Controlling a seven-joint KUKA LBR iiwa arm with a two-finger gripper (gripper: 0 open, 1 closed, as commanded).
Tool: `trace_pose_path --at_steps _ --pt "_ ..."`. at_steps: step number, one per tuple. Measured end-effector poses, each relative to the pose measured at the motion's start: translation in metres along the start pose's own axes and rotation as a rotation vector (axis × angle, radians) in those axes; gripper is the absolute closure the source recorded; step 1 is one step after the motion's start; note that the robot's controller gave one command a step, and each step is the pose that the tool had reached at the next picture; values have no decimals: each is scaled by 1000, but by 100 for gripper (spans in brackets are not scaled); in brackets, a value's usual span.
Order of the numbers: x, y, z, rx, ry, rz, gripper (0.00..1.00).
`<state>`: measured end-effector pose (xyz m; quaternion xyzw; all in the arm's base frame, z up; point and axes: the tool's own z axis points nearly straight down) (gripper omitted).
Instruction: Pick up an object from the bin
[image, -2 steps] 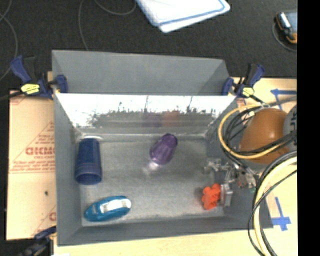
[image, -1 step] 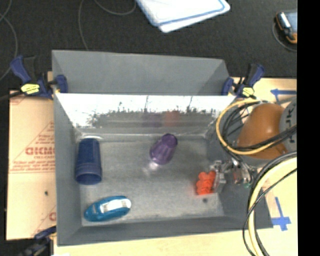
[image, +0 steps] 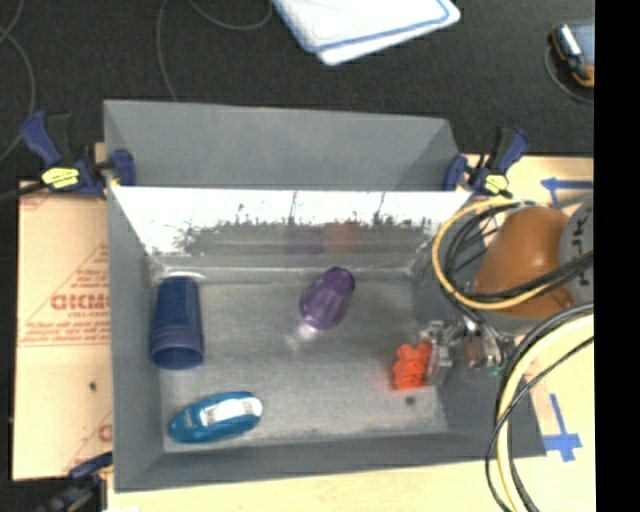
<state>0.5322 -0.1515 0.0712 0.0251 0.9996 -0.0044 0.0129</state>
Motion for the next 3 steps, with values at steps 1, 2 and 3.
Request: trace_pose_path --at_steps 1,2,3 --pt "8 -2 -75 1 -5 18 100" --pt "-21 0 -27 0 -8 35 100" --pt "6 11 -198 3 -9 20 100"
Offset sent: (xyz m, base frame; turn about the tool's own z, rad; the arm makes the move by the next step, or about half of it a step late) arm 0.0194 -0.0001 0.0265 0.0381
